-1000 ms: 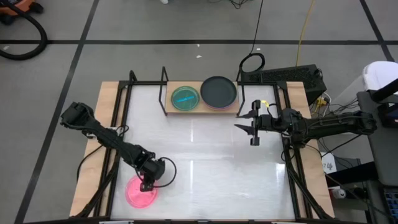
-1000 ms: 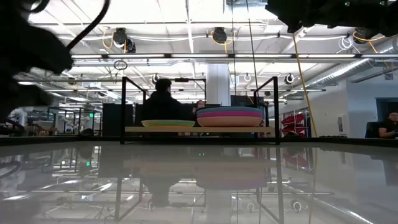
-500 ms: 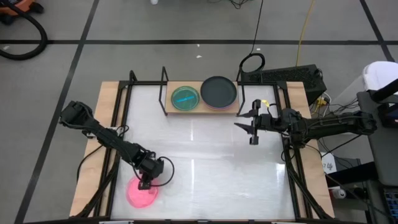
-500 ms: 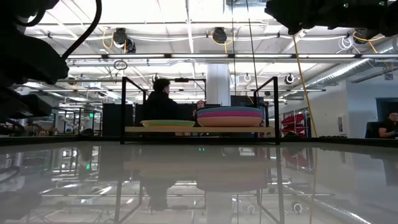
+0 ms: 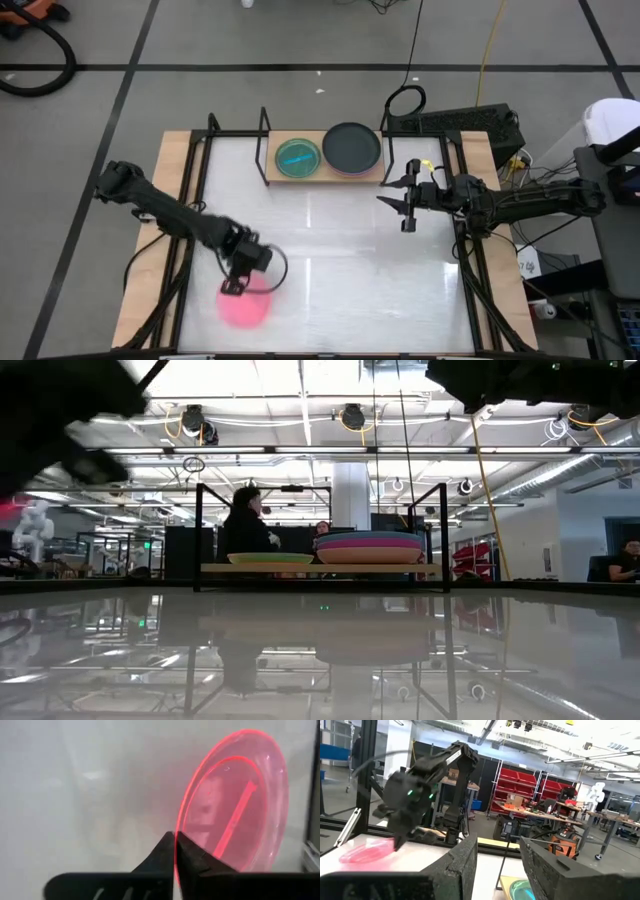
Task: Place and stack plates onto a shelf
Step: Stack the light pink plate on top of the light blue plate on the shelf
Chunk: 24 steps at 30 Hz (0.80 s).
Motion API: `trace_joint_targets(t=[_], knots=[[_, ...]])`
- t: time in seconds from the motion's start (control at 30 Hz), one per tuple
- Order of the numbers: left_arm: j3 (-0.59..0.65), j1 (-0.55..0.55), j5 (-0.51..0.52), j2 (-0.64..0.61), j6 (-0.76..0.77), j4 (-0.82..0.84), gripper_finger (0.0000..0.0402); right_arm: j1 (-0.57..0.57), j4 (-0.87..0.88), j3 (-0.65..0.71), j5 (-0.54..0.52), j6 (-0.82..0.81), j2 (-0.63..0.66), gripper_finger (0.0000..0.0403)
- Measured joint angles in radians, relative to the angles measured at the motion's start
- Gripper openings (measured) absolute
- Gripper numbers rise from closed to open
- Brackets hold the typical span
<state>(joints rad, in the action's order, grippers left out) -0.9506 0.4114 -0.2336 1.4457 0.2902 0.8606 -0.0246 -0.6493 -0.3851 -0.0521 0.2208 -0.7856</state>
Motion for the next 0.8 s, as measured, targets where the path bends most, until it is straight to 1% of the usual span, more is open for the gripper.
trace_joint_targets(t=[0.07, 0.13, 0.23, 0.27, 0.3, 0.37, 0.43, 0.53, 0.6, 0.7, 0.8], knots=[[-0.063, -0.045, 0.089, -0.029, -0.064, 0.067, 0.0003, 0.0, -0.005, 0.0, 0.0, 0.0, 0.0, 0.013], [-0.12, -0.098, 0.193, -0.059, -0.134, 0.085, 0.0002, 0.0, -0.005, 0.0, 0.0, 0.002, 0.0, 0.013], [-0.167, -0.196, 0.407, -0.11, -0.246, 0.024, 0.0002, 0.0, -0.006, 0.0, 0.0, 0.008, 0.0, 0.013], [-0.177, -0.242, 0.465, -0.118, -0.277, -0.011, 0.0002, 0.0, -0.006, 0.0, -0.002, 0.008, 0.0, 0.013], [-0.186, -0.294, 0.496, -0.121, -0.308, -0.042, 0.0002, 0.0, -0.007, 0.0, -0.003, 0.008, 0.0, 0.013], [-0.198, -0.411, 0.492, -0.119, -0.349, -0.092, 0.0002, 0.0, -0.01, 0.0, -0.003, 0.008, 0.0, 0.013], [-0.2, -0.538, 0.467, -0.119, -0.358, -0.139, 0.0002, 0.0, -0.01, 0.0, -0.003, 0.008, 0.0, 0.013], [-0.201, -0.725, 0.407, -0.094, -0.31, -0.178, 0.0002, 0.0, -0.01, 0.0, -0.003, 0.008, 0.0, 0.013], [-0.2, -0.84, 0.355, -0.076, -0.267, -0.175, 0.0002, 0.0, -0.009, 0.0, -0.003, 0.008, 0.0, 0.013], [-0.202, -0.983, 0.261, -0.027, -0.193, -0.2, 0.0001, 0.0, -0.006, 0.0, -0.004, 0.023, 0.0, 0.013], [-0.202, -1.073, 0.185, 0.028, -0.133, -0.243, 0.0001, 0.0, -0.003, 0.0, -0.003, 0.029, 0.0, 0.013]])
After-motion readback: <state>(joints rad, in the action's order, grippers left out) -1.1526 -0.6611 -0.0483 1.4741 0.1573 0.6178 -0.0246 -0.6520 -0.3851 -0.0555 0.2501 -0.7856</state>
